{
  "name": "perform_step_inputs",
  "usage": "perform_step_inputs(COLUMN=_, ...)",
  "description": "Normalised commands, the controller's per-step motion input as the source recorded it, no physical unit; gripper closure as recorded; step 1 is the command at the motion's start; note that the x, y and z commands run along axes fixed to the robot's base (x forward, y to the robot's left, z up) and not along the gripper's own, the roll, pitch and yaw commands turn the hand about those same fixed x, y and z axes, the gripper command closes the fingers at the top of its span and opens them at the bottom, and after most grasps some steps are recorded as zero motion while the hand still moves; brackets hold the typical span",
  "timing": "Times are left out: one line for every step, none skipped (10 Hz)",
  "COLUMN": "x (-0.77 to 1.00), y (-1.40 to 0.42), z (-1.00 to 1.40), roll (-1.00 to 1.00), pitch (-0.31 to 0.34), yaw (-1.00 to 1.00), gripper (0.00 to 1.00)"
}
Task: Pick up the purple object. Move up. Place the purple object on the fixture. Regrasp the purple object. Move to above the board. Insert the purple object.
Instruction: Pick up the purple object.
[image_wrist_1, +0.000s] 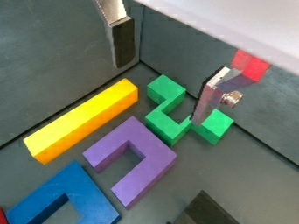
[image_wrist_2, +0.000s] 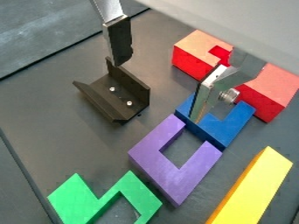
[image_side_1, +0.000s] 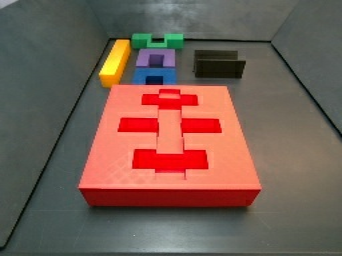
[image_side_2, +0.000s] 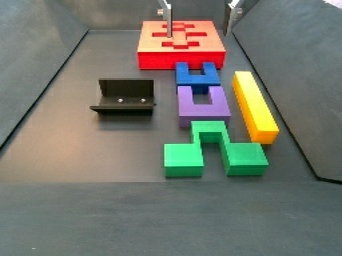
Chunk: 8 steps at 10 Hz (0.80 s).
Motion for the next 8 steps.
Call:
perform_step_inputs(x=0.0, y=0.0, z=-0.03, roll=0.0, pitch=0.0, yaw=0.0, gripper=0.0)
perform_step_inputs(x=0.24, y=0.0, z=-0.1, roll=0.0, pitch=0.02, yaw=-0.11, gripper=0.0)
perform_step_inputs(x=0.94, y=-0.02, z=-0.74, roll=-0.07, pitch=-0.096, yaw=-0.13, gripper=0.0)
perform_step_inputs(x=0.97, y=0.0, z=-0.8, roll=-0.07, pitch=-0.201, yaw=-0.02, gripper=0.0)
perform_step_inputs(x=0.64, y=-0.11, z=-1.0, roll=-0.01, pitch=-0.139, yaw=0.0, gripper=0.0)
perform_step_inputs(x=0.12, y=-0.39, z=-1.0, roll=0.0, pitch=-0.099, yaw=0.0, gripper=0.0)
perform_step_inputs(x=0.06, y=-0.49, z=-0.99, roll=0.01, pitch=-0.097, yaw=0.27, gripper=0.0)
perform_step_inputs(x=0.23, y=-0.47, z=-1.0, roll=0.03, pitch=-0.07, yaw=0.4, gripper=0.0)
